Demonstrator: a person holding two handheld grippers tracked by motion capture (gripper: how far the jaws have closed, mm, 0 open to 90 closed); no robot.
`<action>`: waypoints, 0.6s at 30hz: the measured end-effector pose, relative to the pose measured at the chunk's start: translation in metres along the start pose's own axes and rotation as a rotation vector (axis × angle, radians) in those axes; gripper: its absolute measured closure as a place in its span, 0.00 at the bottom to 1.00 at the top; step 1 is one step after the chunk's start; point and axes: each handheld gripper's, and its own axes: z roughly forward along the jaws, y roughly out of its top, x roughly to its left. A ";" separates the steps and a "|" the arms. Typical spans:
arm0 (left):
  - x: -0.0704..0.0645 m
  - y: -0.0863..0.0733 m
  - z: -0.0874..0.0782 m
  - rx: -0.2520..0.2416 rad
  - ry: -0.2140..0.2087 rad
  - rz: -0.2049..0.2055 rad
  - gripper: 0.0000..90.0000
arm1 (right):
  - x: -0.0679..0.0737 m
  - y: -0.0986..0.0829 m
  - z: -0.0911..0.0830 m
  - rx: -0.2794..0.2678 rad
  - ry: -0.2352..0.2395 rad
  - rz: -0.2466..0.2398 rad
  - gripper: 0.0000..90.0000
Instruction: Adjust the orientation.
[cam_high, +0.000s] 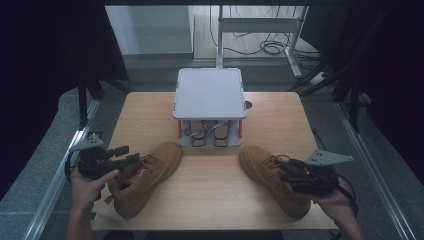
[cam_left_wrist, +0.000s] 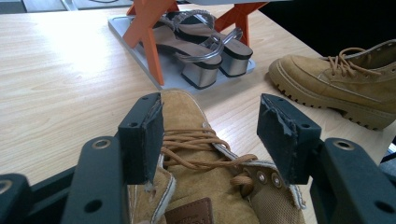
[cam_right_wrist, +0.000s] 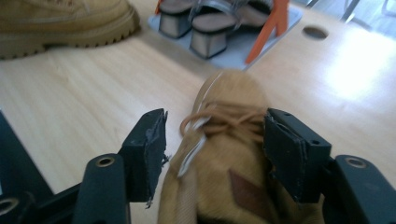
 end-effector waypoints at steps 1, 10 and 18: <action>0.000 0.000 0.000 0.000 0.000 0.000 0.46 | -0.001 0.003 -0.002 -0.006 -0.001 -0.003 0.43; 0.002 -0.002 -0.004 -0.005 0.005 -0.004 0.46 | -0.022 0.013 -0.005 -0.086 0.004 0.039 0.41; 0.006 -0.004 -0.006 -0.013 0.000 -0.024 0.46 | -0.046 0.007 -0.002 -0.089 0.069 0.072 0.40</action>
